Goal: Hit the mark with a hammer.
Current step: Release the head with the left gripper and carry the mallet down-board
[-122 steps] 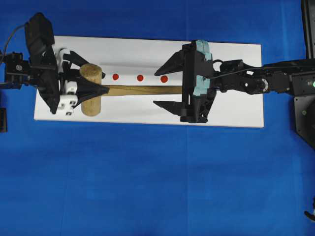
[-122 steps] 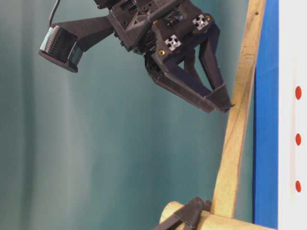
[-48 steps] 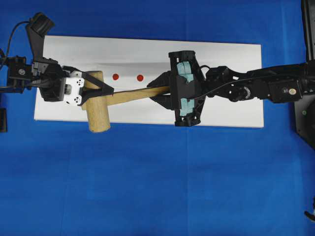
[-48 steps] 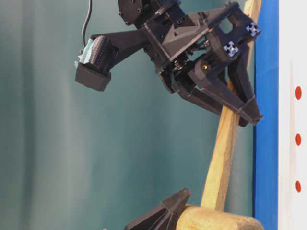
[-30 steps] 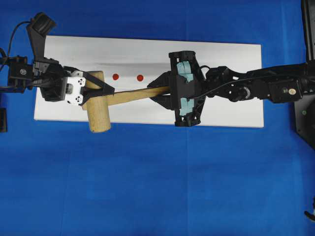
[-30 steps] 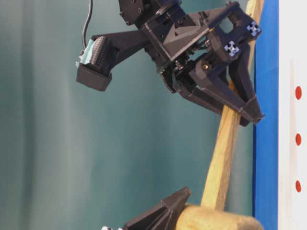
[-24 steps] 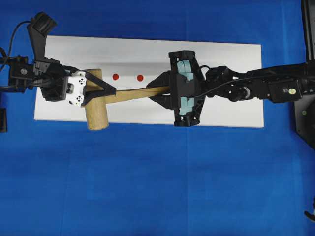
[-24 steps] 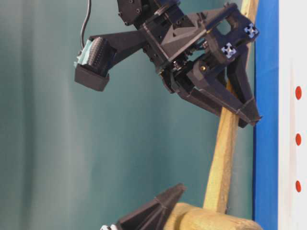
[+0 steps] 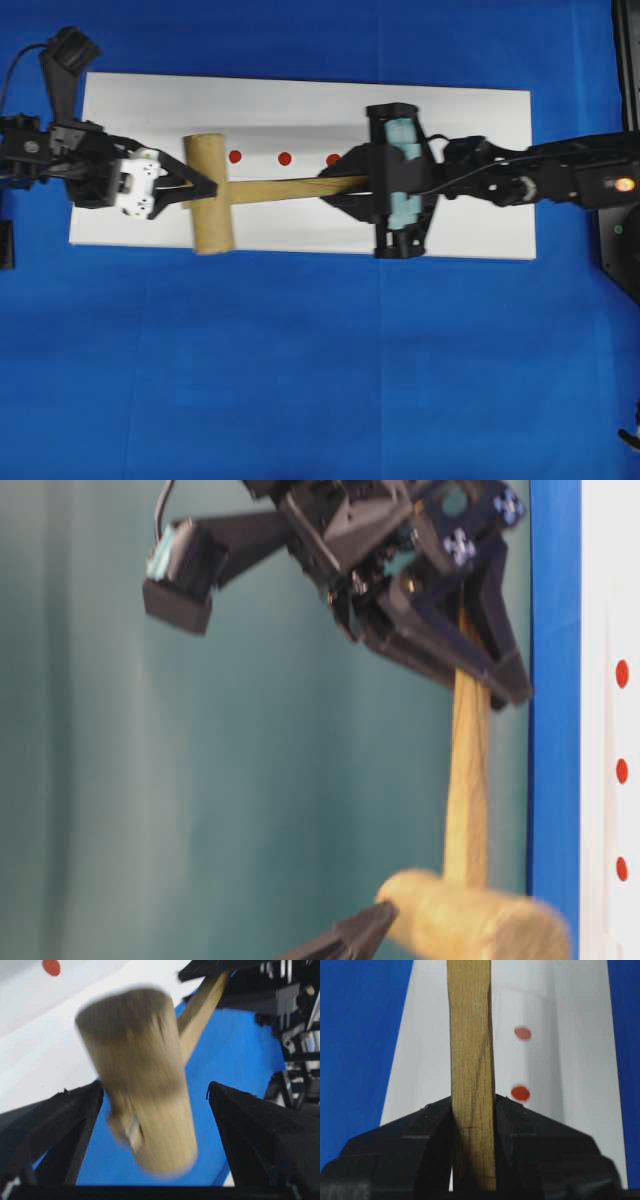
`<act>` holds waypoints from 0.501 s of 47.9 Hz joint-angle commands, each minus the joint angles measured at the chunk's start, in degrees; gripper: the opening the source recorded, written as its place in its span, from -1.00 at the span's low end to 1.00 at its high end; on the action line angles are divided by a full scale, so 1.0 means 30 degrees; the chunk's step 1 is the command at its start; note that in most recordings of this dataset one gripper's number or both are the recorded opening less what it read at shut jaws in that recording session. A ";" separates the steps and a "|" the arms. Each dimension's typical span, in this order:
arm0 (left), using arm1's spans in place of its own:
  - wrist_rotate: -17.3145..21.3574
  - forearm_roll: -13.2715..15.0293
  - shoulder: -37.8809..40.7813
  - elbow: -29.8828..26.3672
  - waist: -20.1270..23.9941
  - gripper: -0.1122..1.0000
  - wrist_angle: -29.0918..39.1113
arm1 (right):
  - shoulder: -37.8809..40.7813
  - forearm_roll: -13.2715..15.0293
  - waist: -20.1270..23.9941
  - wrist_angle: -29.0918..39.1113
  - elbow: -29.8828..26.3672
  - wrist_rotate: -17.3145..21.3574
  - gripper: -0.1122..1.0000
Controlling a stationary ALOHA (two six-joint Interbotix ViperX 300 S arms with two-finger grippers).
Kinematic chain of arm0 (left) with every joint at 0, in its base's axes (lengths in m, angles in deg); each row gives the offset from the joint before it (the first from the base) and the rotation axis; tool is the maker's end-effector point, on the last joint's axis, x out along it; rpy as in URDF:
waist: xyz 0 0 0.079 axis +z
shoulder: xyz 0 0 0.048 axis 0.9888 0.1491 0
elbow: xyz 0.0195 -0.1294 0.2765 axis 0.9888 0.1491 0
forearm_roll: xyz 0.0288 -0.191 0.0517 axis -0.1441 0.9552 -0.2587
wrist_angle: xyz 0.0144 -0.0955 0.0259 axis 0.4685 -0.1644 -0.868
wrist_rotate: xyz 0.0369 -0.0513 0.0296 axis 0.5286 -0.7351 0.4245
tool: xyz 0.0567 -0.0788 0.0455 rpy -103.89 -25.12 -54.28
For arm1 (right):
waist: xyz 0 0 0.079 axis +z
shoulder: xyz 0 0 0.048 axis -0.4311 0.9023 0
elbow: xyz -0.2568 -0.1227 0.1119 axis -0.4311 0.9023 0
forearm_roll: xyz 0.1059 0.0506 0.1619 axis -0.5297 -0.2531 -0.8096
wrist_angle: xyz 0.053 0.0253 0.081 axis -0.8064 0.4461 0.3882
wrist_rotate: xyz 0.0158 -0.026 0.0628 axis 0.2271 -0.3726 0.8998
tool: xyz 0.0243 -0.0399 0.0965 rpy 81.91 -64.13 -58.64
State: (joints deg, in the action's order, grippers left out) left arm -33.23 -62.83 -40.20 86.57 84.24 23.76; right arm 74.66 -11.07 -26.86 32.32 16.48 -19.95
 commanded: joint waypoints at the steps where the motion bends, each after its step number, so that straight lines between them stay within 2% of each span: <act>1: 0.0059 -0.0029 -0.0996 0.0264 -0.0029 0.68 -0.0059 | -0.1143 -0.0234 0.0088 -0.0117 0.0293 0.0117 -0.64; 15: 0.0117 -0.0059 -0.3838 0.1816 -0.0029 0.67 0.0469 | -0.2783 -0.0879 0.0381 -0.0176 0.1875 0.0117 -0.64; 24: 0.0205 -0.0117 -0.4658 0.2139 -0.0029 0.67 0.0586 | -0.2930 -0.1084 0.0410 -0.0205 0.1963 0.0117 -0.64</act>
State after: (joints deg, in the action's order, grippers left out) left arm -33.05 -62.83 -53.74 93.43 84.15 25.61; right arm 67.37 -14.24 -25.71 32.32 23.25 -19.69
